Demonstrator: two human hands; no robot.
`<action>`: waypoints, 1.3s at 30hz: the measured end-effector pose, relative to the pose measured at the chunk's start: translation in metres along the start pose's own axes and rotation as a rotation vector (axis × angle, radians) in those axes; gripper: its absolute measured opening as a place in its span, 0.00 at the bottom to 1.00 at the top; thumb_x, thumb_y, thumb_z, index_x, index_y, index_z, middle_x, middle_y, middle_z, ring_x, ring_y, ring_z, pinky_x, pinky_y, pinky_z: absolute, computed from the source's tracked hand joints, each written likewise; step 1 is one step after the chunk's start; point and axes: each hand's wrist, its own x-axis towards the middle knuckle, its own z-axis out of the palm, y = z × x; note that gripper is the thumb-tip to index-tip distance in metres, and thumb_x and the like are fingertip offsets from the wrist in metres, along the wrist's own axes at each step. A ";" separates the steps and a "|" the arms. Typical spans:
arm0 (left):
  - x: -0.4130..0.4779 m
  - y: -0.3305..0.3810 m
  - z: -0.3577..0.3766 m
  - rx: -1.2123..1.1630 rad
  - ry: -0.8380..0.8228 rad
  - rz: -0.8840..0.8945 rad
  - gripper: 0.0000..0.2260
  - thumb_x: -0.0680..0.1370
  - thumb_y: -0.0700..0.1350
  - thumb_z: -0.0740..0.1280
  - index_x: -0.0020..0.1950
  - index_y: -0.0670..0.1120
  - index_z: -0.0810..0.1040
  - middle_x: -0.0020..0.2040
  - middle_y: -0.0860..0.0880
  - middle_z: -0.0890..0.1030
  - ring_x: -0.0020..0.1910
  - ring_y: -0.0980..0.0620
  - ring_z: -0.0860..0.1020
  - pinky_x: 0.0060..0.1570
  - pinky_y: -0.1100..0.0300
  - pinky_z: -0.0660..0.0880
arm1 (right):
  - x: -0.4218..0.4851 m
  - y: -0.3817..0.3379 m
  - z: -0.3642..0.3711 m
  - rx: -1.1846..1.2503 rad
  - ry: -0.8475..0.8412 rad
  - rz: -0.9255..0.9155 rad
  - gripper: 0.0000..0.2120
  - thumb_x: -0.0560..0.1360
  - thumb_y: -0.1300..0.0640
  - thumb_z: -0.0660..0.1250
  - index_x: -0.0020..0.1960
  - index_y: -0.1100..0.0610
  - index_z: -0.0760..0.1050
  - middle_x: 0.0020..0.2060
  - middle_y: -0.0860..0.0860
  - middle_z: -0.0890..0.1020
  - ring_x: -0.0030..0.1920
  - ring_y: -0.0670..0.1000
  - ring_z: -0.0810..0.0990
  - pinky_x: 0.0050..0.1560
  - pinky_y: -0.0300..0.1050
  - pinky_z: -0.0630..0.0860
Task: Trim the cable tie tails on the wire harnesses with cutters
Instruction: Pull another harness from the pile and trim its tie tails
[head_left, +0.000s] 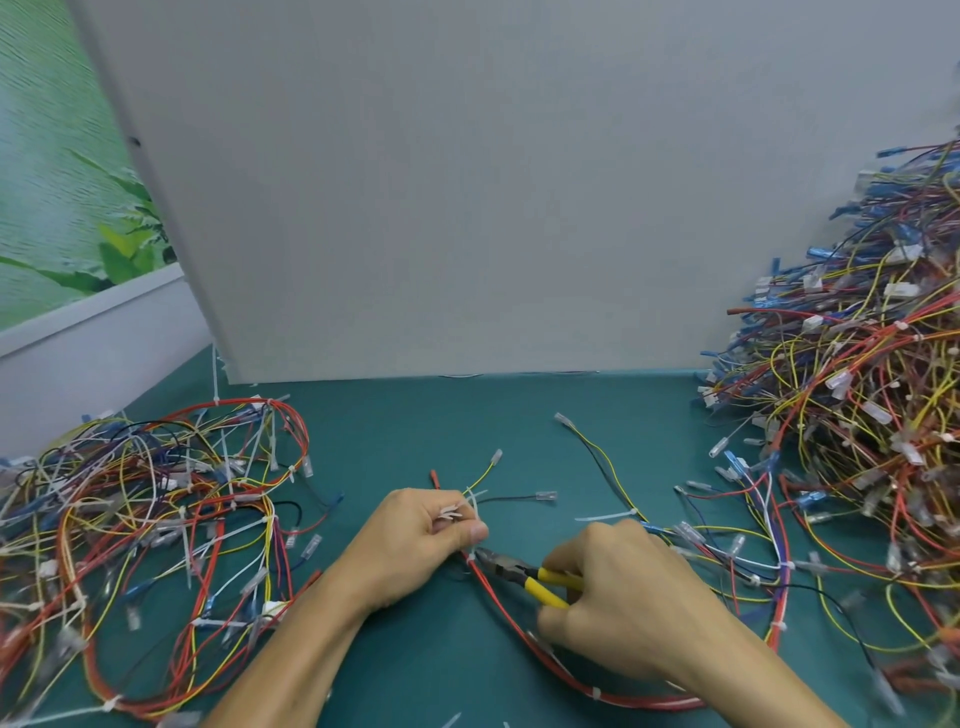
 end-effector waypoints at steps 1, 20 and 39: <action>0.000 -0.001 0.000 0.001 0.001 -0.001 0.08 0.76 0.44 0.69 0.37 0.45 0.79 0.28 0.51 0.76 0.28 0.60 0.65 0.32 0.68 0.63 | 0.000 0.000 0.000 0.002 -0.002 -0.002 0.16 0.65 0.42 0.63 0.36 0.57 0.70 0.28 0.51 0.68 0.35 0.57 0.69 0.31 0.44 0.65; 0.001 -0.004 0.001 0.003 -0.003 0.006 0.08 0.76 0.45 0.70 0.38 0.45 0.79 0.28 0.54 0.74 0.29 0.59 0.66 0.33 0.66 0.63 | 0.002 0.001 -0.001 0.041 -0.013 0.007 0.15 0.63 0.44 0.64 0.34 0.56 0.69 0.27 0.52 0.66 0.33 0.55 0.66 0.29 0.46 0.63; 0.002 -0.003 0.002 0.092 0.015 0.000 0.08 0.75 0.45 0.71 0.36 0.48 0.79 0.33 0.43 0.78 0.30 0.57 0.69 0.35 0.63 0.67 | 0.004 0.001 0.005 0.050 -0.058 -0.022 0.14 0.65 0.47 0.66 0.31 0.56 0.67 0.27 0.52 0.64 0.35 0.58 0.64 0.30 0.46 0.61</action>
